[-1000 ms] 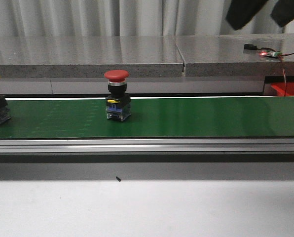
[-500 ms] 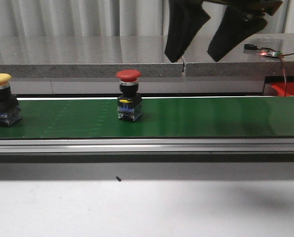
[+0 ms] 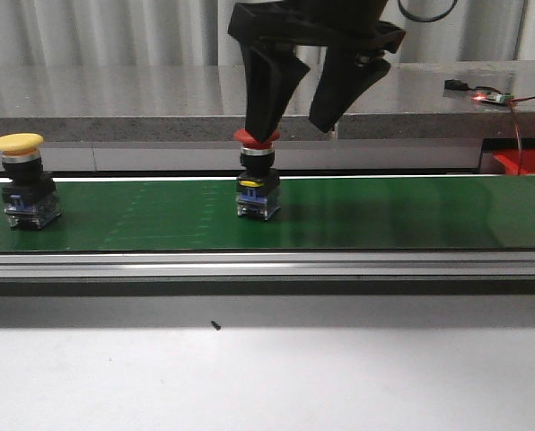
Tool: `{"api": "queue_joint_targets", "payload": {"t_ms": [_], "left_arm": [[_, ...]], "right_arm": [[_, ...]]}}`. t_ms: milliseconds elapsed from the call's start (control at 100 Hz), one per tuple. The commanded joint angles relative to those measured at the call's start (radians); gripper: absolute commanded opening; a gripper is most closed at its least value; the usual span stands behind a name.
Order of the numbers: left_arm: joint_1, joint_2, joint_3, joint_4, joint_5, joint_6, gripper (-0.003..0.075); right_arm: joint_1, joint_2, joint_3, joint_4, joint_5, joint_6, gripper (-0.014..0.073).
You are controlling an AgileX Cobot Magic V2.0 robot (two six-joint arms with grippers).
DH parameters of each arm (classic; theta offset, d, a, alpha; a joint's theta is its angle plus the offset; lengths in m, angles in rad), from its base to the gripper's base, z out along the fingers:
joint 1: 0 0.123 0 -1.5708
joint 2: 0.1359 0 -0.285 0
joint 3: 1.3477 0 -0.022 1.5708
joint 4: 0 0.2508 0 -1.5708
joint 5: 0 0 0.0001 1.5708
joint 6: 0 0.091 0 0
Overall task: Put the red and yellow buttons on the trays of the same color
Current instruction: 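Lower the right gripper onto the red button on the belt, grasp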
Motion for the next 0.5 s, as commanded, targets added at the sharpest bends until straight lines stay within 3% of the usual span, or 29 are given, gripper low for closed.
{"api": "queue_joint_targets", "payload": {"t_ms": [0,240,490], "left_arm": [[-0.009,0.015,-0.021,-0.011,-0.069,-0.007,-0.0018],[-0.009,0.015,-0.021,-0.011,-0.069,-0.007,-0.0018],[-0.009,0.015,-0.021,-0.011,-0.069,-0.007,-0.0018]], "right_arm": [[0.005,-0.007,-0.084,0.016,0.006,-0.023,0.0570],[0.006,0.073,-0.146,0.016,0.010,-0.027,0.0561],[0.005,0.079,-0.144,0.011,0.008,-0.034,0.0247]]}}
